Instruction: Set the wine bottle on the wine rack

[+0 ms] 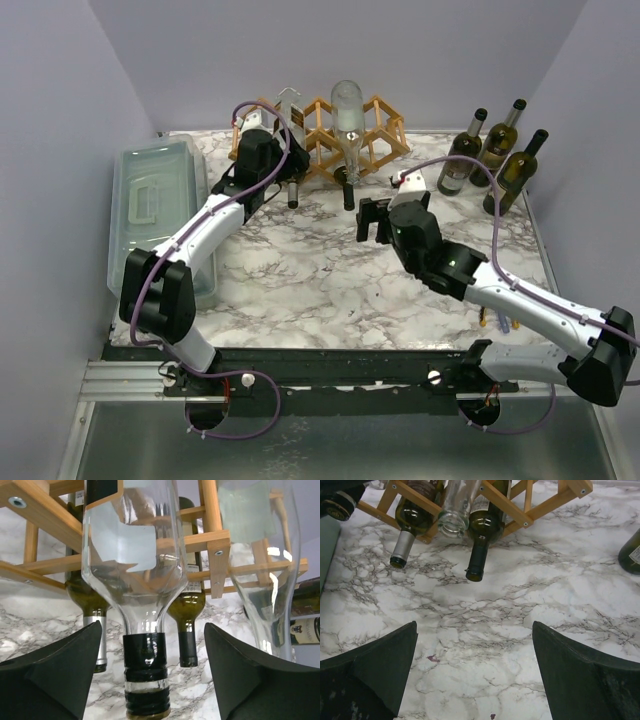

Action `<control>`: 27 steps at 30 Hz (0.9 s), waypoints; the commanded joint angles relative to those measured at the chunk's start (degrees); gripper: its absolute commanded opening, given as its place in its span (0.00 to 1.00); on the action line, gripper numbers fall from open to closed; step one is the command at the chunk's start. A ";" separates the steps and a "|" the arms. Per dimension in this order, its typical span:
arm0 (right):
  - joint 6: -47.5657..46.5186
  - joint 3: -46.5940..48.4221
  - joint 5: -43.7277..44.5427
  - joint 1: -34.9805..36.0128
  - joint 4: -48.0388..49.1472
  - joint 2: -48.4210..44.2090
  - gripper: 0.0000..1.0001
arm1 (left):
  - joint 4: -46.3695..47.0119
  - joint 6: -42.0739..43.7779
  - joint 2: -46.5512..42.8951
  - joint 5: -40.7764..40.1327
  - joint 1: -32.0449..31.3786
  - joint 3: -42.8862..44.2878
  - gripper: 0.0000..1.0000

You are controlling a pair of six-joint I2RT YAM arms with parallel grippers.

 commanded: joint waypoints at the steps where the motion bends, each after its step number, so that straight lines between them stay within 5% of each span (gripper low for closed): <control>1: -2.73 7.41 1.36 -1.46 -8.12 2.91 1.00 | -6.81 4.08 -3.38 -0.56 -0.06 2.41 0.87; 5: -3.47 13.07 -3.71 -6.19 -12.13 5.57 1.00 | -9.07 8.08 -7.87 -4.52 -0.02 2.04 0.99; 11: -0.50 18.89 -15.86 -20.43 -15.99 8.18 1.00 | -9.00 16.77 -14.46 -9.16 -0.06 1.73 0.99; 18: 6.16 23.98 -22.18 -34.76 -16.58 13.05 1.00 | -5.17 21.41 -17.79 -2.49 -0.15 -0.83 0.96; 27: 3.72 32.38 -16.44 -44.63 -15.79 23.42 1.00 | -3.18 20.80 -18.19 0.71 -0.36 -2.06 0.94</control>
